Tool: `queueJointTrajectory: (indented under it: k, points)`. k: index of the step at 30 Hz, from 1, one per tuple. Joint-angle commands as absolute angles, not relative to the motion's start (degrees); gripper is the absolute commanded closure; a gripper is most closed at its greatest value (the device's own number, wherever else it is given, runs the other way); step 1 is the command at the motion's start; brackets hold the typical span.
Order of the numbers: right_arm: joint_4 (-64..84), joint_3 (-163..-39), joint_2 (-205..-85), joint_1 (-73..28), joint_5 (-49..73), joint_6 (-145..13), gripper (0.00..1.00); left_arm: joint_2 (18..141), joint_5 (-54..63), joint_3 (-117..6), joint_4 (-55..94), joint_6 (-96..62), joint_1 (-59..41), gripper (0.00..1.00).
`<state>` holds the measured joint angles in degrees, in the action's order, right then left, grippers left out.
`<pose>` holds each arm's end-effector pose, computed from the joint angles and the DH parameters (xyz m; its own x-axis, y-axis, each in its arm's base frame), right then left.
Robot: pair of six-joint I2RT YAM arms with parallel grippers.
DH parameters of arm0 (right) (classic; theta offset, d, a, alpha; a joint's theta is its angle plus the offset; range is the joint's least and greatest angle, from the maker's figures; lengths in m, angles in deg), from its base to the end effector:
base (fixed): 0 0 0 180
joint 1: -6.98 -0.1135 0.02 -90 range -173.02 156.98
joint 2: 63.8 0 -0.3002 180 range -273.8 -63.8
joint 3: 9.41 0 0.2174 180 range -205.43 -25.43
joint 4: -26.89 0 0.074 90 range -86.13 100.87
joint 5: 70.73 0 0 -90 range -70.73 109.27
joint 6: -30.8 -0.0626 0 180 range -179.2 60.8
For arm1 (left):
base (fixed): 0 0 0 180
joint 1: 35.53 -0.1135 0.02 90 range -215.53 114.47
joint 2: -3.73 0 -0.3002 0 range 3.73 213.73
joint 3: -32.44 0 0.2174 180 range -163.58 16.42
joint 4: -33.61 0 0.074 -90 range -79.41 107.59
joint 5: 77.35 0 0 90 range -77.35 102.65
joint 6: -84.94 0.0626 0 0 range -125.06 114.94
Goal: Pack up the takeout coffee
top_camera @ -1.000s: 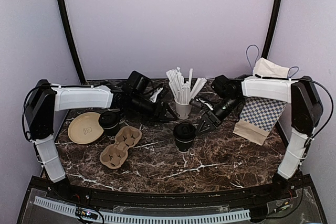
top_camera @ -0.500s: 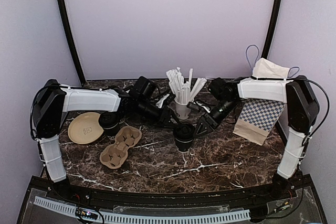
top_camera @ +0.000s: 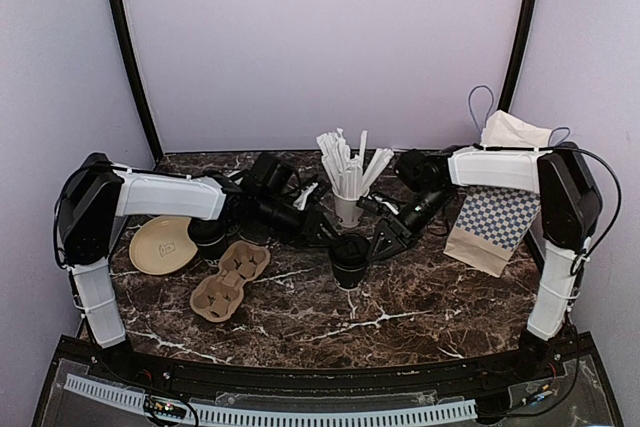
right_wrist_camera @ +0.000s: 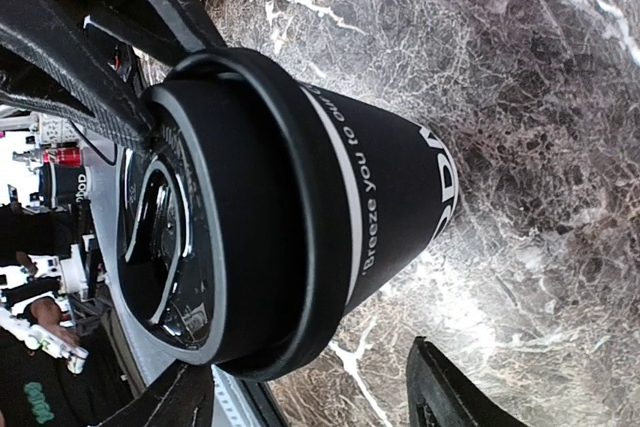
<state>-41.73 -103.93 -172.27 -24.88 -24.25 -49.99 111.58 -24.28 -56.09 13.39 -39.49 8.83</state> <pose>0.2673 0.2169 0.2274 -0.7580 -0.6077 -0.2369 -0.5873 0.4778 0.6533 0.2689 -0.3155 0.2484 -0.8787 0.2272 -0.4198 0.4769 0.4558 -0.7515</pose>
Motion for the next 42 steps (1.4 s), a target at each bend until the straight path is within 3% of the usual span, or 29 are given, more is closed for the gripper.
queueJointTrajectory:
  k: [1, 7, 14, 21, 29, 36, 42]
  points:
    - [-35.10, -103.94, -177.10, -23.72, -7.25, -50.79, 0.36, 111.81, -21.44, -52.35, 5.37, -37.23, 9.65, 0.71]
    - [-38.75, -106.90, -170.81, -23.70, -21.22, -43.74, 0.33, 109.09, -20.54, -55.85, 5.81, -34.36, 10.08, 0.53]
    - [-42.49, -108.83, -165.88, -23.70, -23.18, -40.74, 0.26, 105.85, -16.25, -61.84, 3.43, -30.37, 10.63, 0.36]
    - [-44.49, -110.17, -162.08, -23.61, -18.87, -37.70, 0.24, 103.04, -7.89, -66.35, -4.52, -15.23, 11.88, 0.31]
    - [-41.73, -108.54, -151.76, -22.91, -20.17, -32.81, 0.20, 103.02, -6.92, -69.33, -11.94, 5.57, 15.47, 0.25]
    - [-40.73, -105.86, -144.23, -22.91, -18.06, -30.68, 0.17, 108.87, 1.70, -76.81, -18.60, 12.44, 18.57, 0.22]
    - [-40.09, -103.23, -142.18, -22.91, -17.30, -30.55, 0.17, 114.12, 2.06, -82.67, -20.27, 11.50, 19.15, 0.18]
